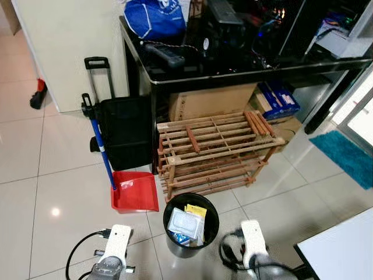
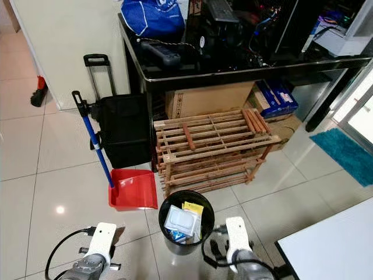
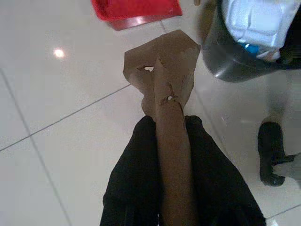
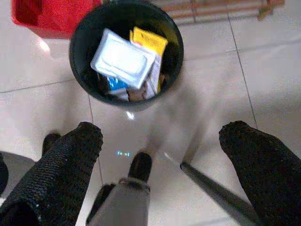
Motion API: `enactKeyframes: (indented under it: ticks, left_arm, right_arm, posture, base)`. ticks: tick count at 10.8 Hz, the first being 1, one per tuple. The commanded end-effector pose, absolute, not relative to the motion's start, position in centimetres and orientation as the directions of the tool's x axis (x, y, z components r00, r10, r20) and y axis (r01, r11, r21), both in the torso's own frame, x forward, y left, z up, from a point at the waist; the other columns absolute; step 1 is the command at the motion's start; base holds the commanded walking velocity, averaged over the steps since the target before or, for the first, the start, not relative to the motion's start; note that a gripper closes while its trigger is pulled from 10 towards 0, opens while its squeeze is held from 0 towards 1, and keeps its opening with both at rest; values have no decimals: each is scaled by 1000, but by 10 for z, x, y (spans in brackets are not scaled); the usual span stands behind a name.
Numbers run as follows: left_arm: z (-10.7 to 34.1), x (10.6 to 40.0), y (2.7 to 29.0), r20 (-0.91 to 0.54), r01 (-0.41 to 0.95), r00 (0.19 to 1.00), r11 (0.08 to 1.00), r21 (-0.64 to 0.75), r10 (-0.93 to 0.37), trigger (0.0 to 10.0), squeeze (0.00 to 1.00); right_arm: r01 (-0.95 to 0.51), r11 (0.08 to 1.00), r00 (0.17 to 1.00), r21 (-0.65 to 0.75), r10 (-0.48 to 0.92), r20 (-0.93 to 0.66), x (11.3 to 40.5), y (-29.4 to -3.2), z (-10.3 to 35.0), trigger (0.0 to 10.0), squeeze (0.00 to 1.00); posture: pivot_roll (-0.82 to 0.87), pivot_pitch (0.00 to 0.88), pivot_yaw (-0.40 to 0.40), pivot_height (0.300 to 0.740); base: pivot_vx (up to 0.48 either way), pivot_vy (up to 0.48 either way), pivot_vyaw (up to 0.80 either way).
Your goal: Picking trash to rubbish bin
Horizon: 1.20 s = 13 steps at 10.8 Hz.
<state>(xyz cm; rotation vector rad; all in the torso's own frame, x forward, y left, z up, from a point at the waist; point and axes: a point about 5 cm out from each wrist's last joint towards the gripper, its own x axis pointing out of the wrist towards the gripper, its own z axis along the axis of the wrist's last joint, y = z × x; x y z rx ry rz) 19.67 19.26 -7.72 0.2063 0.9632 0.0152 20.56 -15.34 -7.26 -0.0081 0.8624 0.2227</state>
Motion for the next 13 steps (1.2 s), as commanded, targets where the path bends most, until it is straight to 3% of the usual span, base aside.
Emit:
enactKeyframes:
  ticks: [1, 7, 9, 13]
  left_arm:
    - [-72, 207, 185, -794, 111, 605, 981, 156, 58, 10000, 0]
    - [-47, 246, 152, -687, 325, 708, 939, 113, -162, 10000, 0]
    - [-46, 250, 151, -693, 312, 706, 942, 121, -144, 10000, 0]
    - [-67, 218, 168, -766, 255, 640, 957, 141, -58, 10000, 0]
  right_arm:
    - [-234, 969, 661, 80, 219, -718, 217, -150, -65, 10000, 0]
    - [-411, 899, 699, 150, 417, -581, 225, -119, -50, 10000, 0]
    - [-411, 898, 705, 155, 421, -571, 229, -113, -47, 10000, 0]
    - [-269, 958, 659, 99, 258, -707, 211, -142, -67, 10000, 0]
  posture:
    - [-15, 83, -114, 740]
    - [-84, 233, -131, 740]
    - [-73, 210, -120, 740]
    - [-24, 86, -94, 740]
  base:
    - [0, 0, 0]
    - [0, 0, 0]
    - [0, 0, 0]
    - [311, 0, -200]
